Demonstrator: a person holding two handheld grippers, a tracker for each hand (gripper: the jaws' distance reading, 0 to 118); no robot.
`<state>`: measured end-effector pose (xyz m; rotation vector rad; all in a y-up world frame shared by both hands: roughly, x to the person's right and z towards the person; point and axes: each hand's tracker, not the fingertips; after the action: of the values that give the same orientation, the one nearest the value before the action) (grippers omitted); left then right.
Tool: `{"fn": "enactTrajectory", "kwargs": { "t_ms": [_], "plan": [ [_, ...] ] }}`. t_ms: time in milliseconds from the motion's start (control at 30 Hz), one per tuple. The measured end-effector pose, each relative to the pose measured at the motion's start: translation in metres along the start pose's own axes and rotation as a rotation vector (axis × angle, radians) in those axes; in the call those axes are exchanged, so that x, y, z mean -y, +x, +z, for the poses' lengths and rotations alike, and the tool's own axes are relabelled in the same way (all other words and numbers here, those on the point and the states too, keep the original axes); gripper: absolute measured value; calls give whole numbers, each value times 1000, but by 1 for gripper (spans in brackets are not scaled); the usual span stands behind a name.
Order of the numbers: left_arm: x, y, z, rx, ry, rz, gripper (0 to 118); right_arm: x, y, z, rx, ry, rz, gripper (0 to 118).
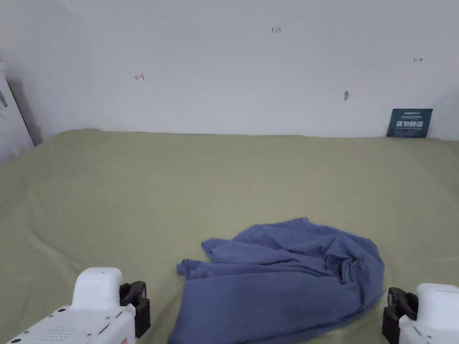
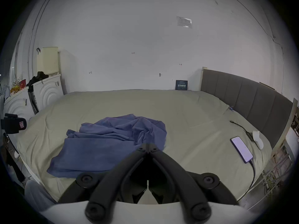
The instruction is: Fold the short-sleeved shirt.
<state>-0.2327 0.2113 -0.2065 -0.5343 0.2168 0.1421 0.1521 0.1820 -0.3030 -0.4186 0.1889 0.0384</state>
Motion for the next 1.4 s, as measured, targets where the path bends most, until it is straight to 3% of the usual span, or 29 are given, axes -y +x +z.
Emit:
{"fn": "enactTrajectory", "kwargs": {
  "t_ms": [233, 500, 533, 567, 600, 633, 733, 833, 933, 967, 1000, 1033, 1133, 1267, 1300, 1400],
  "plan": [
    [-12, -9, -52, 14, -79, 3, 0, -3, -7, -11, -14, -12, 26, 0],
    [-30, -2, -187, 63, -332, -5, 0, -1, -3, -45, -10, -66, 41, 0],
    [-31, 0, -203, 65, -354, -6, 7, 0, -2, -50, -6, -72, 46, 0],
    [-33, 3, -218, 33, -379, -31, 42, 1, -1, -56, -1, -83, 49, 0],
    [-33, 6, -233, 43, -398, -63, 85, 2, 1, -61, -1, -92, 50, 0],
    [-30, 4, -254, 52, -422, -65, 117, 3, 2, -65, 4, -98, 51, 0],
    [-34, 14, -280, -61, -415, -62, 106, 7, 7, -75, 7, -124, 49, 0],
    [-26, 28, -273, -38, -449, -46, 104, 12, 11, -82, 22, -145, 54, 0],
    [-21, 31, -284, -25, -469, -110, 84, 17, 17, -88, 29, -169, 44, 0],
    [-23, 35, -278, -16, -460, -117, 60, 17, 20, -91, 27, -179, 34, 0],
    [-26, 38, -274, 10, -462, -126, 28, 18, 22, -94, 33, -185, 31, 0],
    [-27, 38, -277, 70, -473, -121, 12, 18, 24, -97, 41, -190, 32, 0],
    [-26, 49, -273, 21, -472, -228, 12, 12, 34, -109, 56, -198, 23, 0],
    [-19, 21, -324, 45, -502, -142, 12, -6, 55, -136, 67, -217, -34, 0],
    [-19, 33, -294, 27, -451, -162, 12, -13, 62, -147, 62, -228, -39, 0],
    [-13, 37, -290, 30, -443, -168, 12, -31, 81, -183, 72, -252, -51, 0]
  ]
}}
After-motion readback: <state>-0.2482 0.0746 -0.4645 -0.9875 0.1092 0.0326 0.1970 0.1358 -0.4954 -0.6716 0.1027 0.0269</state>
